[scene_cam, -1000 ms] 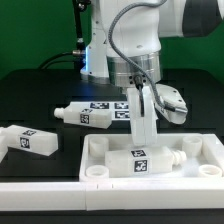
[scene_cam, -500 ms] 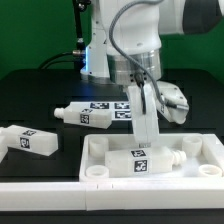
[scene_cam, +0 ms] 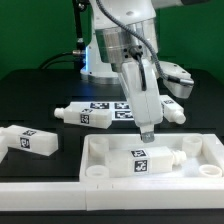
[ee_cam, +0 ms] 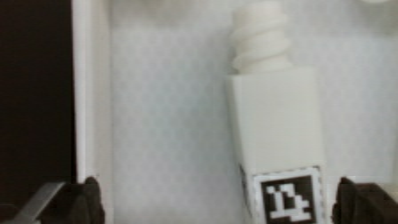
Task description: Assemble desk
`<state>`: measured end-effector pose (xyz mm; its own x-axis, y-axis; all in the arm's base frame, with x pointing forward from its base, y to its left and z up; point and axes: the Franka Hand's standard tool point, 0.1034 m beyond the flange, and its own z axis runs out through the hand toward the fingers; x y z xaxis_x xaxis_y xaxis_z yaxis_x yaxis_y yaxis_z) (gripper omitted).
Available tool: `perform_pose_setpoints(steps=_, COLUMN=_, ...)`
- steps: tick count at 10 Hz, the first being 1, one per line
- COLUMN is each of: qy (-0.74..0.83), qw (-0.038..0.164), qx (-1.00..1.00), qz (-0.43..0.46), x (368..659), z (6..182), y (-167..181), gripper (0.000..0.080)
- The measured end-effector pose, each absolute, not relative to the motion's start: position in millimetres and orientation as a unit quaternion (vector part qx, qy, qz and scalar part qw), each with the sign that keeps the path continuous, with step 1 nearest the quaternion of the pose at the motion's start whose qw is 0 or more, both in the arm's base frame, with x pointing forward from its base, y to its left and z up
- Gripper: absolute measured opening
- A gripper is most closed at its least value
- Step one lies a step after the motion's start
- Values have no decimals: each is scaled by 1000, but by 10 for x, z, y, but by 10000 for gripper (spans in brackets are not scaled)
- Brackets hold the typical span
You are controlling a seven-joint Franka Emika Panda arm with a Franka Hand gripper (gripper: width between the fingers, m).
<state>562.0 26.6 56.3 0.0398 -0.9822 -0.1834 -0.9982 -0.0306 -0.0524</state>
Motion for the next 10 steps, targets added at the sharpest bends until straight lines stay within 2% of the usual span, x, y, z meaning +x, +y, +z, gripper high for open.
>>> perform_pose_setpoints(steps=3, qy=690, qw=82, qx=-718, qz=50, x=5637, z=557, y=241, gripper=649)
perform_pose_setpoints(steps=5, qy=689, qw=85, qx=-718, qz=52, x=5969, z=576, y=70, gripper=649)
perform_pose_setpoints(steps=6, qy=687, qw=83, qx=-720, qz=49, x=6024, z=516, y=81, gripper=649)
perform_pose_setpoints(steps=10, qy=690, qw=59, qx=-719, qz=58, x=5858, z=156, y=252, gripper=649)
